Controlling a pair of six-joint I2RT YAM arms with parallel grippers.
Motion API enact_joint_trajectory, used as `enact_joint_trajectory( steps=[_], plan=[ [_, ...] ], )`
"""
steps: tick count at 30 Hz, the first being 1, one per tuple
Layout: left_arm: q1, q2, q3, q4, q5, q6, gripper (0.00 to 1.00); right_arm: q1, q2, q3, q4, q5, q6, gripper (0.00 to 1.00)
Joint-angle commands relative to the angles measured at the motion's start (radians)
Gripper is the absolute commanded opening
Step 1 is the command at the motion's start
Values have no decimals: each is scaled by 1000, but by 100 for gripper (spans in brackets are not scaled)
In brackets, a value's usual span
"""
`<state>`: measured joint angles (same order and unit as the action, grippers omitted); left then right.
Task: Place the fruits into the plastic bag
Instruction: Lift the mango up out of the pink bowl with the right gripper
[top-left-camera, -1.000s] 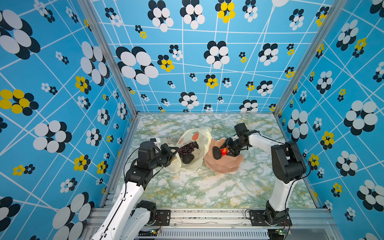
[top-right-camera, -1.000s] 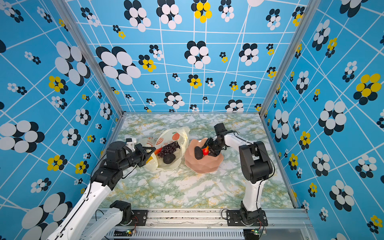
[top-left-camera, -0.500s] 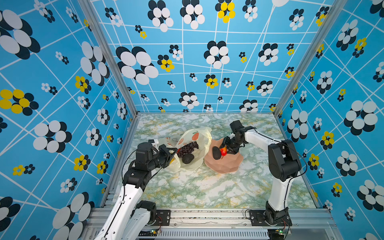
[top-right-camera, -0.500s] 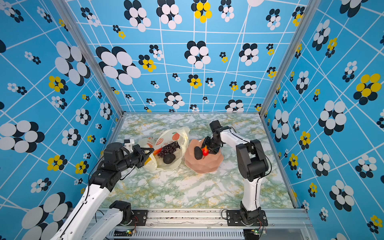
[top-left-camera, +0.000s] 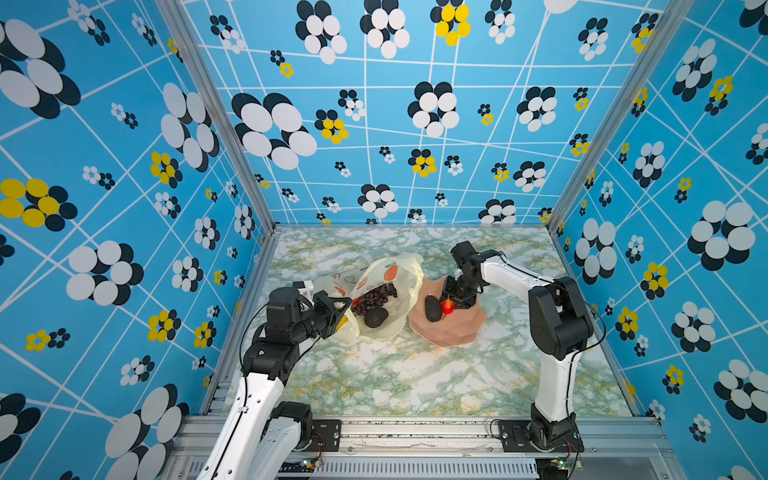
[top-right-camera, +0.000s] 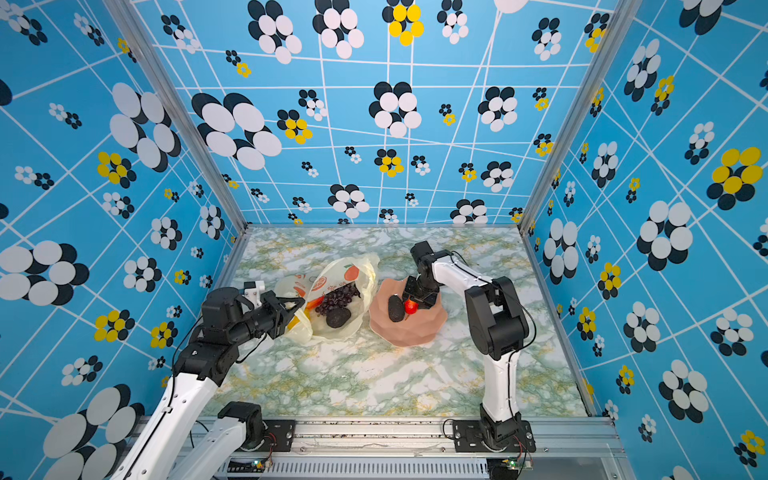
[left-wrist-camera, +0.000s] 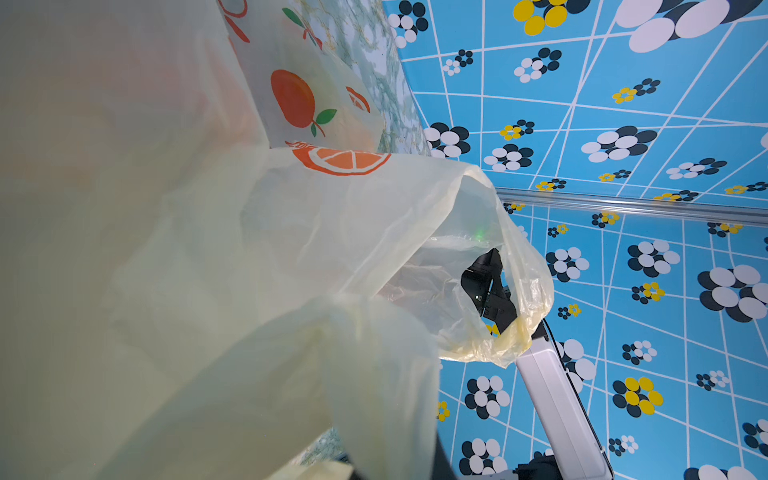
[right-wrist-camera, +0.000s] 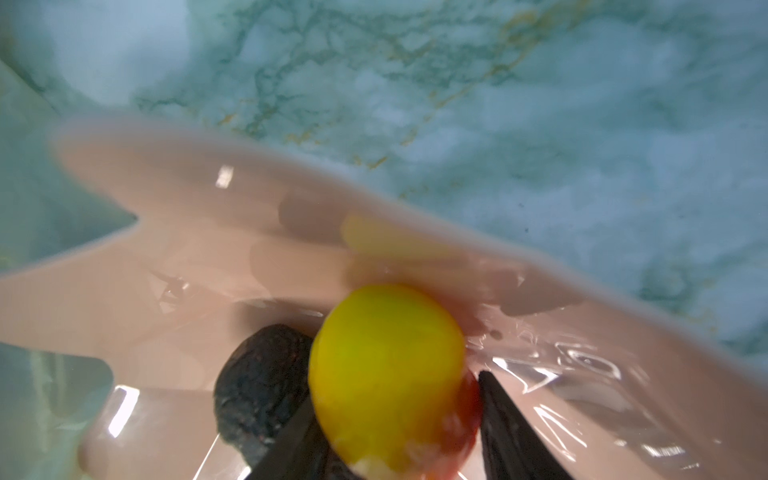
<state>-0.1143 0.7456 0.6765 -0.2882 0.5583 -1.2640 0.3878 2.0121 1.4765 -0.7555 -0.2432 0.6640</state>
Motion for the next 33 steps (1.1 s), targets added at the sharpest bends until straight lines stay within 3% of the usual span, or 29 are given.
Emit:
enact_joint_trajectory(
  steps=[1, 5, 19, 33],
  plan=[
    [10, -8, -15, -10, 24, 17, 0, 8, 27, 13, -54, 45, -21, 51],
    [12, -7, -21, -5, 29, 14, 0, 10, 24, 7, -53, 48, -21, 44],
    [14, -16, -34, 12, 34, 6, 0, 10, -87, -36, -44, 39, -3, 38],
    [18, -45, -16, -3, 11, 5, 0, -28, -265, -154, 41, -103, 42, 36]
  ],
)
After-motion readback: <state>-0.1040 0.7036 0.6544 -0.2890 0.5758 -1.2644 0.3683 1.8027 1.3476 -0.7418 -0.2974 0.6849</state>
